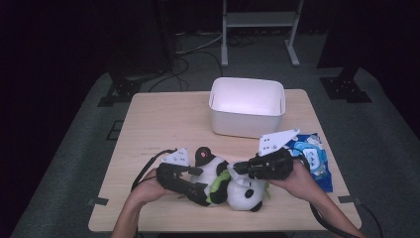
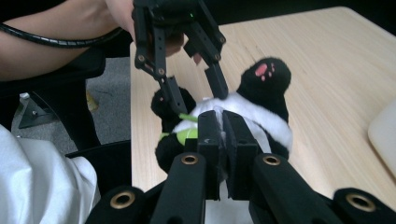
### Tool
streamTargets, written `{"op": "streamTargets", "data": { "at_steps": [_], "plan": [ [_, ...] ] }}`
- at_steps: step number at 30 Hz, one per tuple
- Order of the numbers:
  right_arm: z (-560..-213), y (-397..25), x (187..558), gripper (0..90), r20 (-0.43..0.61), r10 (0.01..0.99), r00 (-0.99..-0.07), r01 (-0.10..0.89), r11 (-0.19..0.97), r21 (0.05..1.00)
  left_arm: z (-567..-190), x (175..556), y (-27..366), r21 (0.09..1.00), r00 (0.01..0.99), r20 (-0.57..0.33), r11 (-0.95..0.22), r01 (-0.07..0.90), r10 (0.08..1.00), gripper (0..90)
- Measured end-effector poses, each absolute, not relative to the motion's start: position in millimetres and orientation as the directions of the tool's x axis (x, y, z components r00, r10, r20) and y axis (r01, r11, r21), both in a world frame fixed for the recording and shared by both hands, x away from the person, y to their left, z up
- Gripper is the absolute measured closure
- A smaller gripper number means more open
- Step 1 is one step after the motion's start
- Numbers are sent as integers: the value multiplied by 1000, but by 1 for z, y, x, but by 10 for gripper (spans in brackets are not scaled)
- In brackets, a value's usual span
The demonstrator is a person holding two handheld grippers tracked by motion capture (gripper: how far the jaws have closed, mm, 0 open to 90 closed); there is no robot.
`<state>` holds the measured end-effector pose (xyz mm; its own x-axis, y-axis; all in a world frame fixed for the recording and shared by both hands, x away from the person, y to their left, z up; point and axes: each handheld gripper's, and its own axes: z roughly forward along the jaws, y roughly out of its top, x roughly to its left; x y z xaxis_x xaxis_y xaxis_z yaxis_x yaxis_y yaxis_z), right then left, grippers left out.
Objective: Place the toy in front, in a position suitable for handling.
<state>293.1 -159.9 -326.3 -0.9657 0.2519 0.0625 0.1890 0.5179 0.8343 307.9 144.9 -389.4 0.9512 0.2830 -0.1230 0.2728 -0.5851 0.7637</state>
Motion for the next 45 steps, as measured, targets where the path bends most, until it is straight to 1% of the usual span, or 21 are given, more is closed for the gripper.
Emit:
{"op": "streamTargets", "data": {
  "at_steps": [6, 11, 17, 20, 24, 27, 34, 36, 37, 38, 39, 41, 45],
  "plan": [
    [-344, -174, 298, 842, 104, 303, -947, 256, 520, 815, -390, 308, 145, 765, 951, -126, -582, 275, 284, 442],
    [-357, -188, 301, 796, 113, 355, -928, 301, 535, 789, -390, 309, 145, 765, 950, -129, -581, 279, 286, 442],
    [-367, -194, 304, 599, 113, 401, -909, 335, 544, 769, -391, 308, 144, 764, 949, -128, -581, 280, 288, 441],
    [-370, -193, 310, 508, 131, 416, -900, 360, 539, 761, -391, 308, 144, 766, 949, -127, -579, 279, 290, 440],
    [-373, -187, 319, 408, 166, 418, -893, 392, 545, 741, -391, 308, 144, 764, 948, -127, -581, 281, 291, 440],
    [-375, -182, 325, 381, 190, 405, -894, 403, 547, 734, -392, 308, 144, 763, 948, -126, -583, 281, 292, 440],
    [-377, -169, 331, 400, 223, 376, -899, 408, 541, 735, -393, 308, 143, 758, 948, -123, -589, 281, 294, 436],
    [-377, -164, 331, 468, 215, 366, -905, 397, 550, 735, -394, 308, 142, 760, 947, -123, -585, 283, 298, 434],
    [-375, -162, 329, 562, 199, 360, -911, 381, 556, 739, -394, 309, 142, 761, 946, -120, -584, 283, 303, 428],
    [-375, -161, 328, 632, 196, 355, -914, 374, 553, 744, -394, 309, 142, 759, 944, -122, -584, 287, 306, 426],
    [-374, -161, 327, 668, 186, 347, -919, 361, 558, 747, -395, 309, 142, 760, 944, -120, -584, 286, 306, 424],
    [-373, -161, 325, 729, 171, 340, -925, 346, 565, 749, -394, 309, 141, 763, 944, -118, -580, 285, 309, 423],
    [-370, -168, 318, 767, 149, 338, -929, 328, 570, 753, -393, 308, 139, 759, 946, -105, -590, 275, 305, 419]
  ]
}}
